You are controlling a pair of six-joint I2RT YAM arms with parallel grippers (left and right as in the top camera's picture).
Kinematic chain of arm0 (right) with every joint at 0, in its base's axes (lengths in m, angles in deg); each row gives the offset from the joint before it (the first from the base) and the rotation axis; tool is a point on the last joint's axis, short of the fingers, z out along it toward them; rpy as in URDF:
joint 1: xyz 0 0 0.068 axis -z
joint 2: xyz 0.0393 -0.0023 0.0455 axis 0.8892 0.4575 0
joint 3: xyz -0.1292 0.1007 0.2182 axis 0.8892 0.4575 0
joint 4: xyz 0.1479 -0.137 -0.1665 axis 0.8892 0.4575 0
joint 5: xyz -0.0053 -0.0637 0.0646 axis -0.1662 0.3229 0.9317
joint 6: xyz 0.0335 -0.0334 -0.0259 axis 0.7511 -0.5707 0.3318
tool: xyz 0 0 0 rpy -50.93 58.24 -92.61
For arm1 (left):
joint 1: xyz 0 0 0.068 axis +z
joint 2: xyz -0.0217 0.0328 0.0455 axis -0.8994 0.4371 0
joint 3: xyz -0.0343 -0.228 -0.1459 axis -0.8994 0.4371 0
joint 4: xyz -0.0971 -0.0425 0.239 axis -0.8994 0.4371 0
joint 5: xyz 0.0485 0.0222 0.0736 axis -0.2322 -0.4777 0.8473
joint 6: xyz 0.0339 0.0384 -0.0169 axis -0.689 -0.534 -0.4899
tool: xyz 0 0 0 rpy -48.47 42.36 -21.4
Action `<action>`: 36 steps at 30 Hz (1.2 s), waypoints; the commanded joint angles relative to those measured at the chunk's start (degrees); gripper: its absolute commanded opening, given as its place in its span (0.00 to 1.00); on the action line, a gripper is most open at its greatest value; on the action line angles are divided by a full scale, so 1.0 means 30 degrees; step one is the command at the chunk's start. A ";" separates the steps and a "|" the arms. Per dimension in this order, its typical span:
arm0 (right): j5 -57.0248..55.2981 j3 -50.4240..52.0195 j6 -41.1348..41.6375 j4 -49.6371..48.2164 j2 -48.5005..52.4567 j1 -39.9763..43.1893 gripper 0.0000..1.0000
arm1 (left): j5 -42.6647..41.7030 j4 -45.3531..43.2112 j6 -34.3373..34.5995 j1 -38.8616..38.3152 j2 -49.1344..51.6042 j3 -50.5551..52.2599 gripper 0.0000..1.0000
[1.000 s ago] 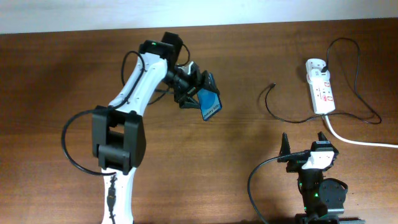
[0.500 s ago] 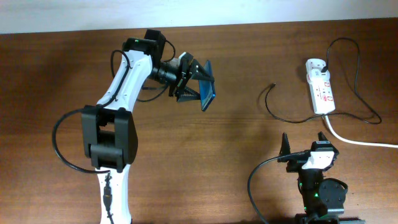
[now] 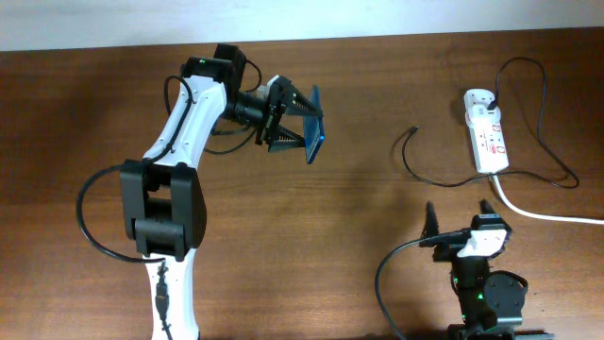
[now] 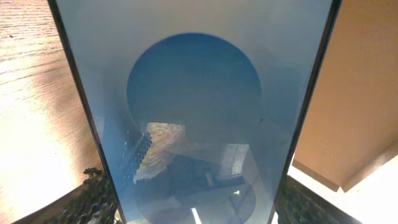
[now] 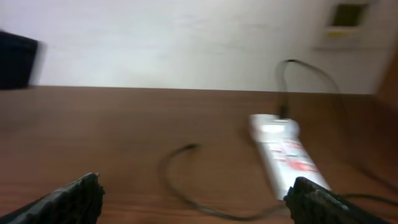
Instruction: Plug charger to phone and switch on socket
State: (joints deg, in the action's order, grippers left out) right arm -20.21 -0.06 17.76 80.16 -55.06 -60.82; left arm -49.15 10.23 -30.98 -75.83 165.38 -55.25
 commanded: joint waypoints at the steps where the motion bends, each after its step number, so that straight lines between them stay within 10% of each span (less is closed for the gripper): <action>1: 0.7832 0.0138 0.7424 -0.0401 -0.0109 0.0109 0.98 | -0.1129 0.0015 -0.0452 0.0138 0.0087 -0.0517 0.54; 5: 1.3165 0.0138 1.6655 -0.0189 -0.0109 0.0109 0.98 | -0.1129 0.0015 -0.0452 0.0138 0.0087 -0.0517 0.53; 10: 0.9202 0.0138 2.0669 -0.1982 -0.0109 0.0109 0.98 | -0.1129 0.0022 -0.0452 0.0138 0.0087 -0.0517 0.53; 20: 0.9231 -0.2929 1.5067 -0.2630 0.3279 0.0102 0.98 | -0.1137 0.0029 -0.0444 0.0138 0.0087 -0.0517 0.53; 28: 0.8400 -1.3631 0.9122 0.5027 1.5132 -0.1967 0.98 | -0.1144 0.0029 -0.0444 0.0138 0.0087 -0.0517 0.52; 36: -0.7242 -1.6320 0.9515 0.5100 1.9307 -1.2917 0.99 | -0.1137 0.0029 -0.0444 0.0138 0.0087 -0.0517 0.52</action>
State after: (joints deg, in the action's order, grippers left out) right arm -18.70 -47.82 46.68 97.34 0.37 -91.37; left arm -49.96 10.40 -30.98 -75.83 165.38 -55.25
